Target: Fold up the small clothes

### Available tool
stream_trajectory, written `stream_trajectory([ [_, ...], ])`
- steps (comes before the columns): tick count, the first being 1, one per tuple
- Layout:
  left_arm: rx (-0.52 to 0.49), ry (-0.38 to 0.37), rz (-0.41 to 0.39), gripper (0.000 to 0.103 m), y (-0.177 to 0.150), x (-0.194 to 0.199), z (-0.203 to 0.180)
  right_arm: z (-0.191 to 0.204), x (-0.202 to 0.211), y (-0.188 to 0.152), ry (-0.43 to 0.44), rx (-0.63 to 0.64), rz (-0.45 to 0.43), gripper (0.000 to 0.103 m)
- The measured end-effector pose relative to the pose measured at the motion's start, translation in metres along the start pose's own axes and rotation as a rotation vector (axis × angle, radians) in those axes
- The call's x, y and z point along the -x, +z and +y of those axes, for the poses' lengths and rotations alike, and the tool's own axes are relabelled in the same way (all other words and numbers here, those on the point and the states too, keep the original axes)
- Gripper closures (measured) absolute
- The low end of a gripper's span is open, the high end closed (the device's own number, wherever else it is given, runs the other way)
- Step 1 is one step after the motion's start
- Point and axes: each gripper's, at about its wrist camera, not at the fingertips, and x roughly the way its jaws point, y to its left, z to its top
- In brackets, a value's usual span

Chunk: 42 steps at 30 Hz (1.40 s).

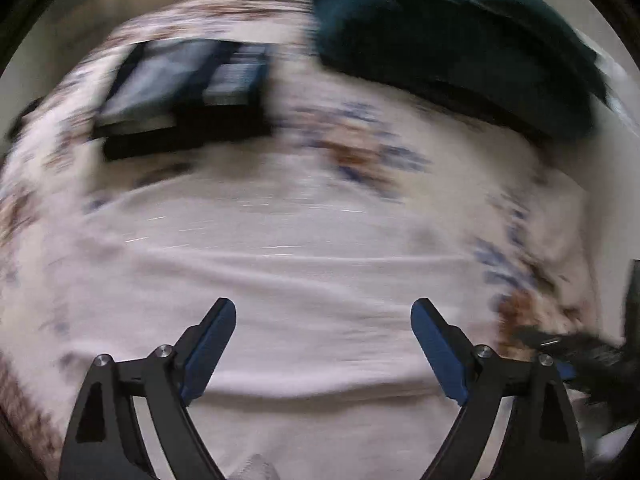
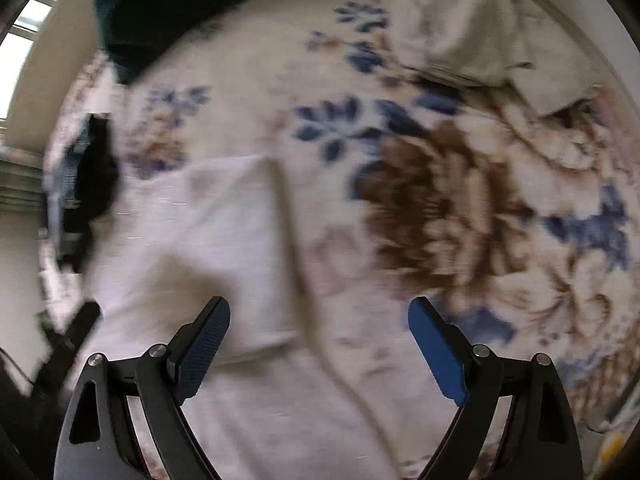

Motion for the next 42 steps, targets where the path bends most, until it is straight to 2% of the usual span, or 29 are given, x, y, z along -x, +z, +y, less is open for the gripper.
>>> stream_trajectory([
  [1,0.020,0.041,-0.004,0.013,-0.002,0.000,0.016,0.010,-0.004,0.001,0.050,0.014,0.020,0.010],
  [2,0.049,0.130,-0.006,0.013,-0.007,-0.001,0.047,0.022,-0.012,0.002,0.073,0.025,0.037,0.010],
  [3,0.062,0.175,-0.002,0.013,-0.010,-0.003,0.063,0.034,-0.021,0.003,0.095,0.038,0.054,0.010],
  [5,0.119,0.282,0.035,0.013,-0.020,-0.012,0.112,0.051,-0.040,0.003,0.109,0.069,0.079,0.010],
  [8,0.224,0.390,0.077,0.014,-0.032,-0.018,0.173,0.068,-0.082,0.004,-0.005,0.102,0.151,0.011],
  [10,0.279,0.422,0.068,0.014,-0.036,-0.015,0.198,0.076,-0.093,-0.003,-0.060,0.133,0.155,0.045],
  [11,0.297,0.436,0.063,0.014,-0.038,-0.015,0.205,0.082,-0.095,-0.006,-0.120,0.168,0.138,0.097],
  [12,0.318,0.450,0.057,0.014,-0.039,-0.013,0.213,0.091,-0.090,-0.012,-0.176,0.208,0.093,0.096],
  [14,0.356,0.452,0.052,0.014,-0.039,-0.012,0.225,0.111,-0.076,-0.024,-0.211,0.287,0.021,0.096],
  [17,0.398,0.422,0.040,0.014,-0.034,-0.013,0.232,0.123,-0.048,-0.025,-0.210,0.317,-0.088,0.097],
  [19,0.400,0.408,0.019,0.014,-0.025,-0.015,0.231,0.114,-0.030,-0.016,-0.212,0.288,-0.132,0.097],
  [24,0.358,0.384,0.001,0.013,0.000,-0.034,0.221,0.083,-0.043,0.024,-0.226,0.205,-0.068,0.097],
  [27,0.315,0.420,0.053,0.013,0.012,-0.066,0.220,0.070,-0.061,0.031,-0.187,0.170,-0.005,0.097],
  [29,0.284,0.437,0.119,0.013,0.013,-0.094,0.225,0.060,-0.071,0.034,-0.172,0.144,0.022,0.097],
  [31,0.268,0.427,0.140,0.011,0.012,-0.106,0.230,0.047,-0.085,0.039,-0.143,0.124,0.071,0.096],
  [32,0.262,0.418,0.138,0.011,0.013,-0.106,0.231,0.040,-0.093,0.042,-0.110,0.098,0.127,0.094],
  [35,0.216,0.403,0.091,0.012,0.017,-0.081,0.219,0.035,-0.086,0.043,-0.061,0.075,0.170,0.077],
  [36,0.202,0.385,0.073,0.012,0.018,-0.071,0.211,0.039,-0.076,0.041,-0.046,0.100,0.166,0.053],
  [38,0.136,0.328,0.033,0.012,0.014,-0.039,0.178,0.049,-0.055,0.033,-0.042,0.163,0.149,0.024],
  [39,0.101,0.301,0.025,0.012,0.008,-0.025,0.160,0.055,-0.042,0.028,-0.052,0.192,0.139,0.017],
  [42,-0.004,0.229,0.038,0.012,-0.017,0.003,0.098,0.064,-0.011,0.018,-0.082,0.222,0.143,0.016],
])
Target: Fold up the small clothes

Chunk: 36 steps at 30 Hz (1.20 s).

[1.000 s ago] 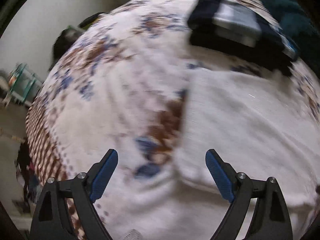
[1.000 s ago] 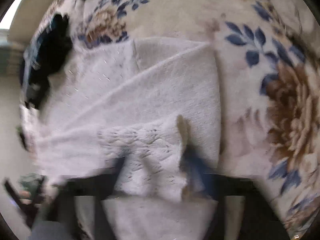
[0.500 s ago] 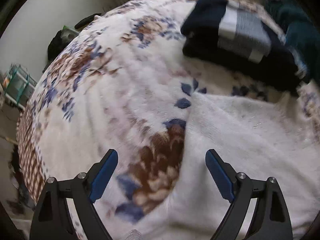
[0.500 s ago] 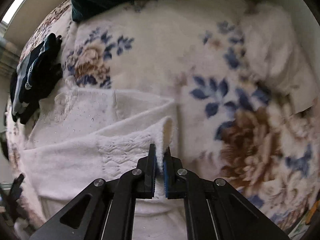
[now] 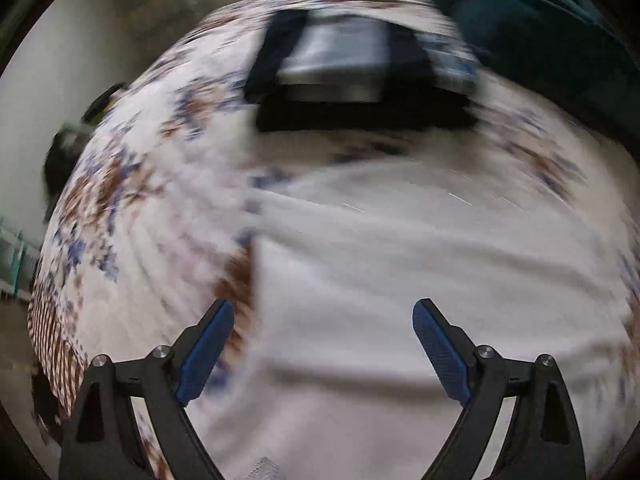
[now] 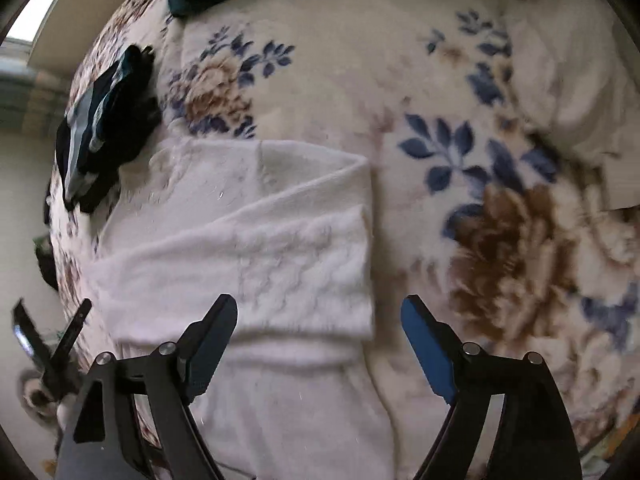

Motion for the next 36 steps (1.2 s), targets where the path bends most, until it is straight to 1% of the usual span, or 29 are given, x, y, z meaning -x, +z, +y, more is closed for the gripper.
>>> stream_trajectory([
  [1,-0.022,-0.019,0.007,0.011,-0.006,0.006,-0.013,0.000,0.008,-0.001,0.005,0.003,-0.002,0.014],
  [2,-0.060,-0.048,0.020,0.011,-0.025,0.020,-0.041,-0.002,0.017,-0.002,0.008,0.007,0.002,0.010],
  [3,-0.082,-0.075,0.028,0.011,-0.039,0.030,-0.063,-0.005,0.026,-0.002,0.017,0.012,0.014,0.010],
  [4,-0.095,-0.094,0.033,0.011,-0.049,0.036,-0.076,-0.009,0.031,-0.002,0.034,0.016,0.022,0.010],
  [5,-0.119,-0.114,0.042,0.012,-0.072,0.047,-0.105,-0.015,0.037,-0.001,0.054,0.025,0.038,0.010],
  [7,-0.155,-0.134,0.067,0.011,-0.109,0.059,-0.150,-0.027,0.044,0.003,0.076,0.038,0.068,0.010],
  [9,-0.185,-0.125,0.107,0.011,-0.142,0.065,-0.189,-0.041,0.044,0.011,0.111,0.071,0.108,0.010],
  [10,-0.200,-0.127,0.158,0.011,-0.167,0.066,-0.217,-0.049,0.042,0.016,0.111,0.094,0.129,0.010],
  [13,-0.231,-0.095,0.256,0.011,-0.215,0.064,-0.273,-0.072,0.039,0.024,0.086,0.171,0.174,0.010],
  [15,-0.260,-0.057,0.289,0.011,-0.237,0.059,-0.299,-0.083,0.034,0.028,0.100,0.201,0.202,0.010],
  [17,-0.292,-0.018,0.310,0.011,-0.257,0.048,-0.317,-0.092,0.026,0.030,0.120,0.224,0.223,0.010],
  [18,-0.302,-0.003,0.311,0.011,-0.265,0.042,-0.322,-0.094,0.021,0.032,0.124,0.232,0.221,0.010],
  [19,-0.319,0.041,0.316,0.011,-0.277,0.032,-0.326,-0.095,0.014,0.034,0.135,0.239,0.216,0.010],
  [20,-0.319,0.059,0.323,0.011,-0.283,0.026,-0.325,-0.096,0.006,0.035,0.151,0.242,0.217,0.010],
  [21,-0.297,0.049,0.313,0.012,-0.286,0.024,-0.321,-0.097,-0.008,0.037,0.177,0.235,0.229,0.010],
  [22,-0.258,0.024,0.284,0.016,-0.287,0.025,-0.314,-0.096,-0.019,0.039,0.195,0.226,0.238,0.010],
  [23,-0.222,0.007,0.262,0.033,-0.287,0.027,-0.307,-0.095,-0.030,0.041,0.216,0.220,0.248,0.010],
  [24,-0.208,0.005,0.251,0.061,-0.287,0.028,-0.303,-0.091,-0.045,0.044,0.247,0.215,0.263,0.010],
  [25,-0.209,0.016,0.235,0.071,-0.286,0.031,-0.301,-0.088,-0.055,0.046,0.267,0.212,0.270,0.010],
  [26,-0.216,0.028,0.220,0.084,-0.284,0.034,-0.300,-0.084,-0.066,0.050,0.283,0.213,0.259,0.010],
  [27,-0.215,0.037,0.209,0.091,-0.284,0.035,-0.298,-0.080,-0.072,0.052,0.303,0.212,0.240,0.010],
  [29,-0.200,0.033,0.194,0.093,-0.280,0.038,-0.290,-0.076,-0.086,0.059,0.372,0.190,0.218,0.010],
  [32,-0.200,0.043,0.152,0.094,-0.279,0.045,-0.285,-0.074,-0.111,0.070,0.429,0.149,0.209,0.010],
  [35,-0.197,0.043,0.130,0.094,-0.282,0.055,-0.281,-0.075,-0.120,0.075,0.494,0.094,0.180,0.011],
  [36,-0.195,0.044,0.125,0.094,-0.285,0.058,-0.279,-0.077,-0.118,0.075,0.518,0.073,0.149,0.028],
])
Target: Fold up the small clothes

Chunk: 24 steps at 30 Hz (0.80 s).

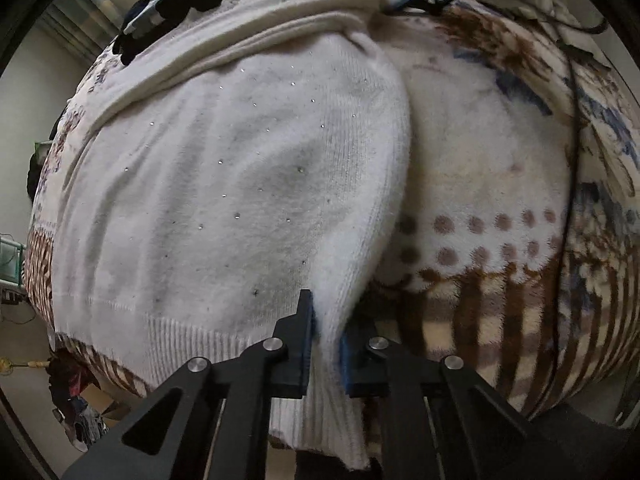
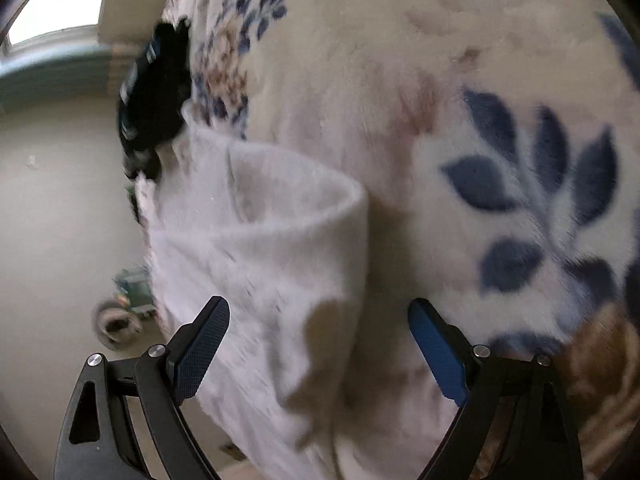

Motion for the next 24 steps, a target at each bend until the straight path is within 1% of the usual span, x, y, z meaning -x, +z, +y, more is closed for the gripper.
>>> stream_trajectory([
  [1,0.002,0.003,-0.006,0.094,-0.004,0.007,0.000,0.001,0.000,-0.001,0.008,-0.001,-0.018,0.052],
  [2,0.008,0.001,-0.011,0.094,-0.004,0.011,0.002,0.004,0.000,0.000,-0.006,0.001,-0.019,0.088],
  [4,0.018,0.004,-0.010,0.094,-0.001,0.014,0.004,0.011,-0.004,-0.002,-0.012,0.019,-0.020,0.088],
  [5,0.026,0.004,-0.010,0.094,0.000,0.017,0.006,0.015,-0.008,-0.003,-0.020,0.023,0.002,0.088],
  [6,0.033,0.001,-0.009,0.094,0.001,0.017,0.005,0.017,-0.011,-0.002,-0.021,0.014,0.019,0.084],
  [7,0.046,-0.003,-0.008,0.094,0.004,0.017,0.009,0.015,-0.013,0.000,-0.025,-0.011,0.037,0.084],
  [8,0.056,-0.003,-0.008,0.094,0.005,0.020,0.011,0.013,-0.014,0.002,-0.010,-0.037,0.053,0.079],
  [9,0.058,-0.001,-0.010,0.094,0.006,0.022,0.010,0.011,-0.015,0.005,0.022,-0.059,0.073,0.060],
  [10,0.061,0.000,-0.012,0.094,0.010,0.020,0.016,0.009,-0.014,0.007,0.046,-0.062,0.084,0.048],
  [11,0.068,-0.002,-0.013,0.094,0.010,0.021,0.018,0.010,-0.015,0.009,0.068,-0.047,0.095,0.041],
  [12,0.077,-0.004,-0.013,0.094,0.012,0.019,0.023,0.013,-0.018,0.009,0.068,-0.029,0.113,0.041],
  [14,0.085,-0.006,-0.010,0.094,0.012,0.017,0.027,0.016,-0.027,0.008,0.037,0.017,0.149,0.041],
  [15,0.088,-0.005,-0.010,0.094,0.013,0.017,0.029,0.018,-0.032,0.006,0.024,0.032,0.156,0.043],
  [16,0.097,-0.008,-0.010,0.094,0.012,0.017,0.033,0.020,-0.033,0.004,0.013,0.042,0.154,0.048],
  [17,0.104,-0.009,-0.009,0.094,0.012,0.018,0.035,0.023,-0.035,0.002,0.002,0.057,0.143,0.072],
  [18,0.108,-0.008,-0.009,0.094,0.013,0.018,0.038,0.024,-0.034,0.001,0.000,0.065,0.136,0.083],
  [21,0.122,-0.006,-0.016,0.094,0.014,0.024,0.047,0.033,-0.027,-0.003,-0.020,0.062,0.091,0.086],
  [24,0.149,0.001,-0.029,0.095,0.016,0.036,0.062,0.049,-0.018,-0.004,-0.044,0.064,0.068,0.087],
])
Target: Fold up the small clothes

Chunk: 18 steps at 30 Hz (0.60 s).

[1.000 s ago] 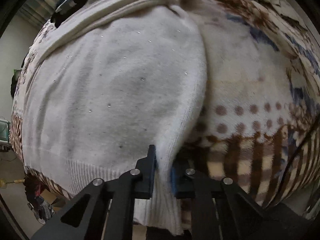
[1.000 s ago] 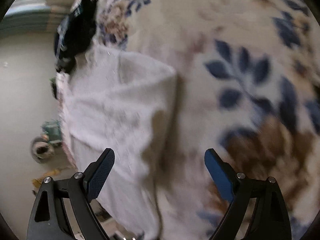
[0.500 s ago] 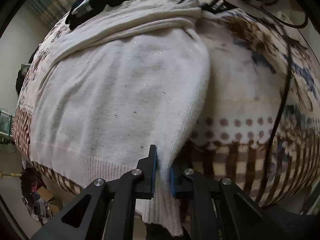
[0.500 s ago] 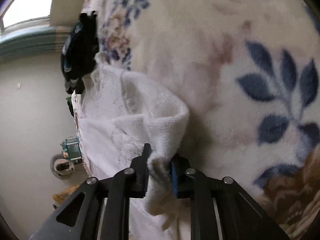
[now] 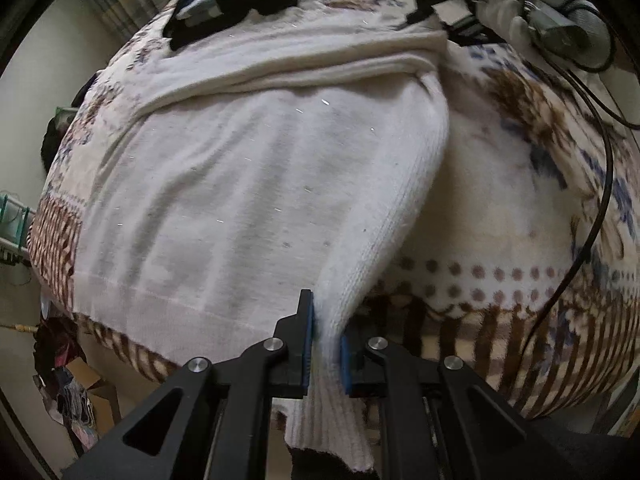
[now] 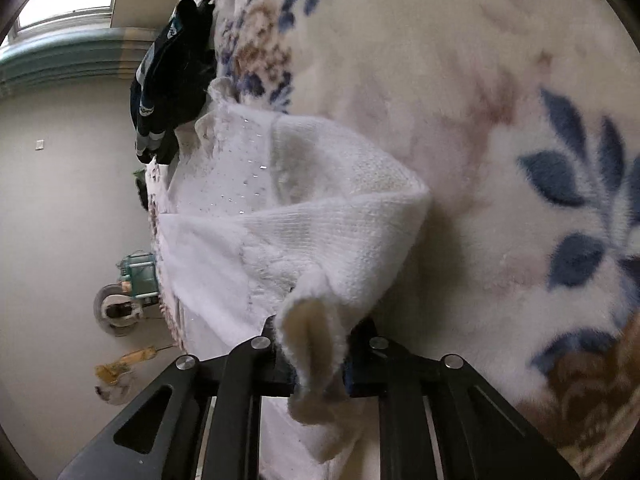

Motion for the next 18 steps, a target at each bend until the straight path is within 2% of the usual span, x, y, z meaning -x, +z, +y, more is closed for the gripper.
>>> stream_trajectory([
  [5,0.068,0.039,-0.019,0.095,0.016,0.021,0.050,0.041,0.019,0.001,-0.035,-0.049,-0.031,0.088],
  [9,0.149,0.071,-0.050,0.095,0.030,0.037,0.104,0.113,0.014,0.011,-0.111,-0.041,-0.036,0.088],
  [13,0.221,0.099,-0.075,0.095,0.040,0.037,0.158,0.208,-0.032,0.028,-0.229,0.023,-0.004,0.088],
  [18,0.342,0.085,-0.048,0.095,0.043,0.001,0.237,0.317,-0.132,0.043,-0.342,0.155,0.052,0.089],
])
